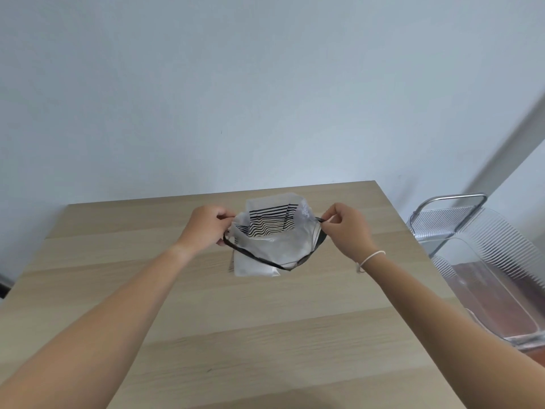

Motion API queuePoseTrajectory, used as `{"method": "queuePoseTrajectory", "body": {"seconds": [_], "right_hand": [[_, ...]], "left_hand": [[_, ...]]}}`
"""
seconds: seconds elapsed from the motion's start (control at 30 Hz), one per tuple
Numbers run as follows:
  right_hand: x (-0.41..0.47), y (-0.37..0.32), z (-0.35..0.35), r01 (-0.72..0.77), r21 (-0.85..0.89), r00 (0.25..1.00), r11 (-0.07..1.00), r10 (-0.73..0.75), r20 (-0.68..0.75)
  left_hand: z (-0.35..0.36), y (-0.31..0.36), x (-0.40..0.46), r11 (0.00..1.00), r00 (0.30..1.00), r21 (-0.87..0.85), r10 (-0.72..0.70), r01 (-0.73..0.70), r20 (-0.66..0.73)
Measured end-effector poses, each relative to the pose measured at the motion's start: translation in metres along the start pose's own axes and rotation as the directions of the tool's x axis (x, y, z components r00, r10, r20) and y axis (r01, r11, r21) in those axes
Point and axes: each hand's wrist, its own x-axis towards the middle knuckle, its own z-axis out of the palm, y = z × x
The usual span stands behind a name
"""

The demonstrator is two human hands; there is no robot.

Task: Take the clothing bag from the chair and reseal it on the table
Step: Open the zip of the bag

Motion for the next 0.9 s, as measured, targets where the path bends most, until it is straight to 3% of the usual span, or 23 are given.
{"method": "queuePoseTrajectory", "body": {"seconds": [0.1,0.23,0.3,0.4,0.47,0.53,0.63,0.77,0.9], "right_hand": [[0.003,-0.007,-0.004,0.002,-0.021,0.999,1.000,-0.002,0.032],[0.005,-0.012,-0.008,-0.118,0.133,0.990,0.984,0.105,0.099],[0.005,-0.015,-0.008,-0.153,0.173,0.986,0.973,0.137,0.100],[0.006,-0.019,-0.002,-0.186,0.188,0.982,0.964,0.175,0.073],[0.007,-0.023,0.001,-0.199,0.186,0.980,0.962,0.191,0.056],[0.008,-0.026,0.003,-0.202,0.181,0.979,0.963,0.195,0.053],[0.006,-0.031,0.006,-0.202,0.175,0.979,0.964,0.193,0.067],[0.003,-0.034,0.007,-0.204,0.187,0.977,0.961,0.189,0.096],[-0.001,-0.036,0.007,-0.225,0.210,0.971,0.951,0.200,0.134]], "left_hand": [[-0.001,-0.005,0.003,0.998,1.000,-0.060,-0.021,0.021,0.009],[-0.012,-0.004,0.003,0.969,0.989,-0.214,-0.104,0.124,0.105],[-0.015,0.003,0.000,0.991,0.997,-0.131,-0.029,0.020,-0.068],[-0.005,0.026,-0.021,0.957,0.916,-0.004,0.278,-0.291,-0.288],[0.016,0.035,-0.040,0.897,0.869,0.036,0.436,-0.440,-0.233],[0.042,0.035,-0.054,0.880,0.876,0.059,0.474,-0.470,-0.085],[0.069,0.023,-0.057,0.912,0.914,0.060,0.402,-0.405,0.049],[0.077,0.021,-0.050,0.956,0.956,0.002,0.292,-0.293,0.030],[0.079,0.027,-0.047,0.952,0.951,-0.019,0.307,-0.307,0.039]]}}
